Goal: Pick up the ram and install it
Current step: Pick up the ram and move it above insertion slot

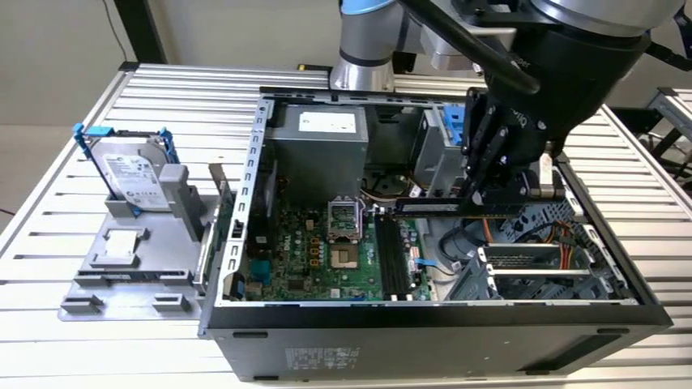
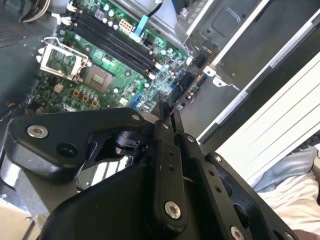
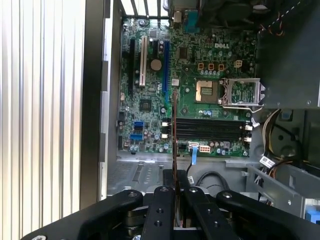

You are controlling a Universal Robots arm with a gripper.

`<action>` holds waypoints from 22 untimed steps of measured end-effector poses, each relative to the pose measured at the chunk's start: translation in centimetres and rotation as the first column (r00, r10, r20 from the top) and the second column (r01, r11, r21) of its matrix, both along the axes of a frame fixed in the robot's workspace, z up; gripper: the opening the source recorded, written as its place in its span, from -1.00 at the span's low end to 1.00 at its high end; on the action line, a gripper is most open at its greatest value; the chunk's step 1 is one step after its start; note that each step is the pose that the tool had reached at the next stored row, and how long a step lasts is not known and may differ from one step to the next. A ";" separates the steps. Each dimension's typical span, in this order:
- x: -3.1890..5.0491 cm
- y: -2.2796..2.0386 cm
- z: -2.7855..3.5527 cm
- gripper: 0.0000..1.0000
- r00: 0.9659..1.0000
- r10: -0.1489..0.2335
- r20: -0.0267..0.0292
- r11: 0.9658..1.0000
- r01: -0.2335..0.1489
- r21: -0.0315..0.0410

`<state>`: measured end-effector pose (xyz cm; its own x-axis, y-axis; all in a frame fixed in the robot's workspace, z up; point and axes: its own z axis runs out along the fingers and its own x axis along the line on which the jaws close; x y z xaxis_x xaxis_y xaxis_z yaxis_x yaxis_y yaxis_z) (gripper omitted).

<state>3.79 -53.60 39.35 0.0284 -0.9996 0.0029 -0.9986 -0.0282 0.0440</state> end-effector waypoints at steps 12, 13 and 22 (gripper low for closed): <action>0.11 0.64 0.00 -1.00 1.000 0.000 0.000 1.000 0.000 0.000; 0.11 0.90 0.00 -1.00 1.000 0.000 0.000 1.000 0.000 0.000; 0.11 2.93 0.00 -1.00 1.000 0.000 0.000 1.000 0.000 0.000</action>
<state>3.90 -50.67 39.35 0.0284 -0.9996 0.0029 -0.9986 -0.0282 0.0441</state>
